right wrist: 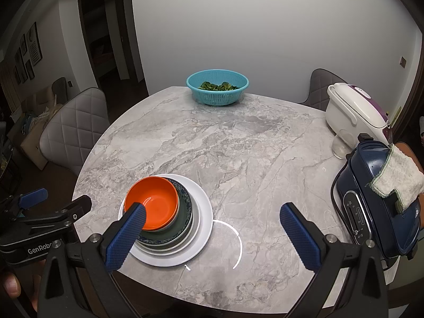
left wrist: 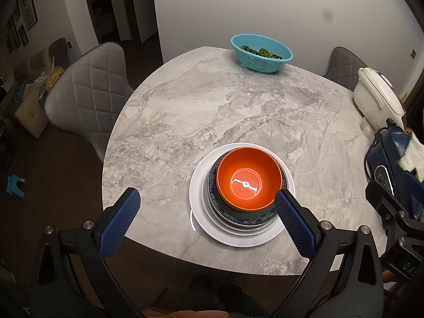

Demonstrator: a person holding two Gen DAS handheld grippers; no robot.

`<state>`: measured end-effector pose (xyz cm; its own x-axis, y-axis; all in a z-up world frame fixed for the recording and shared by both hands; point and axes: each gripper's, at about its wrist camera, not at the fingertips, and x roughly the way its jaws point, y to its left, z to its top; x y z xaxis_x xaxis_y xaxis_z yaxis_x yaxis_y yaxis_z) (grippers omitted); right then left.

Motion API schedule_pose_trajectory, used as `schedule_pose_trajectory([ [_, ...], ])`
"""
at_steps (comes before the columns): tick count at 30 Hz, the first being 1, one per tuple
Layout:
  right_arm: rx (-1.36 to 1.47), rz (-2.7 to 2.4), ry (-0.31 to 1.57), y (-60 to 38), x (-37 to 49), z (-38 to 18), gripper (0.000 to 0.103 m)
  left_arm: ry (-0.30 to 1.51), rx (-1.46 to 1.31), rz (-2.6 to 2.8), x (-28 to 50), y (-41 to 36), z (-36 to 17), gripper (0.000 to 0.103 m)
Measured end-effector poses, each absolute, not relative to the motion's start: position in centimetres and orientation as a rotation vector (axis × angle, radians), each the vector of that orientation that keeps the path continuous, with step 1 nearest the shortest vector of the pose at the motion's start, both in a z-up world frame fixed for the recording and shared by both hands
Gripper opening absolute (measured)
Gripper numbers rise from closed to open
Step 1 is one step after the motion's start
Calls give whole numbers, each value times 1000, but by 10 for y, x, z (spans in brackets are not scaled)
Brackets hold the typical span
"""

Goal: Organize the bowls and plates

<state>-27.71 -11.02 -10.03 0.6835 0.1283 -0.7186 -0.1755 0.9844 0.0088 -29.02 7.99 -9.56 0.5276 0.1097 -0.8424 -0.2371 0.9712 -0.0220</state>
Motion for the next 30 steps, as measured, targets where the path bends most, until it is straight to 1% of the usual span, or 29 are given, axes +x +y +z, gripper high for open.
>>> schedule_pose_trajectory([
  [30,-65,175,805,-110,-275,-103,103,1001,-111,210,-278,82,-98,103],
])
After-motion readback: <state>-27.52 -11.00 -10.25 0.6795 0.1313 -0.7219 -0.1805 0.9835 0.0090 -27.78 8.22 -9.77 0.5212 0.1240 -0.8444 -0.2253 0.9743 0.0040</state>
